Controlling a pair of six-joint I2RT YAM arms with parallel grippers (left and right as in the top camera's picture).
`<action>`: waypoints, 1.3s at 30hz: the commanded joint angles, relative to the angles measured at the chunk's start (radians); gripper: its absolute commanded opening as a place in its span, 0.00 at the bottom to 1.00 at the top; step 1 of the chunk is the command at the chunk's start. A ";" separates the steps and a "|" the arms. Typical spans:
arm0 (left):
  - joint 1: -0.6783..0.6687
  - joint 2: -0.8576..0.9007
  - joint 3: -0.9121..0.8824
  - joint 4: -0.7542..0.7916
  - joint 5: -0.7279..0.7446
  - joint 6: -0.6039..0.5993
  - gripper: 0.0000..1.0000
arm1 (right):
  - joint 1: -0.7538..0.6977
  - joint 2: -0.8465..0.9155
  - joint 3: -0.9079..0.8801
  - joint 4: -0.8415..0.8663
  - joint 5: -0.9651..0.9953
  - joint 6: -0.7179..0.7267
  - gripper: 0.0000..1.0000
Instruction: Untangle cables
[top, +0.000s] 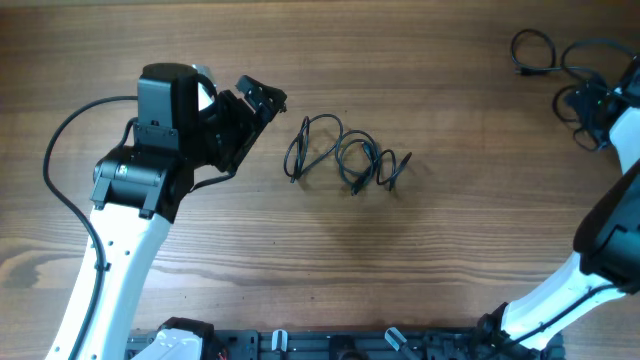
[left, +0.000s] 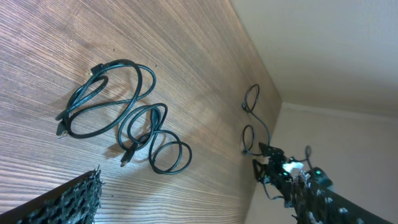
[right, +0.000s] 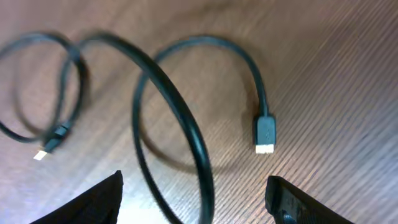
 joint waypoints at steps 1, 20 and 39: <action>-0.004 0.005 0.007 0.000 -0.022 0.023 1.00 | 0.004 0.039 -0.009 0.018 -0.021 -0.018 0.60; -0.004 0.076 0.007 0.000 -0.031 0.023 1.00 | 0.067 0.038 0.134 0.243 -0.332 0.107 1.00; -0.004 0.076 0.007 0.001 -0.031 0.023 1.00 | 0.066 0.145 0.057 -0.073 -0.255 -0.013 1.00</action>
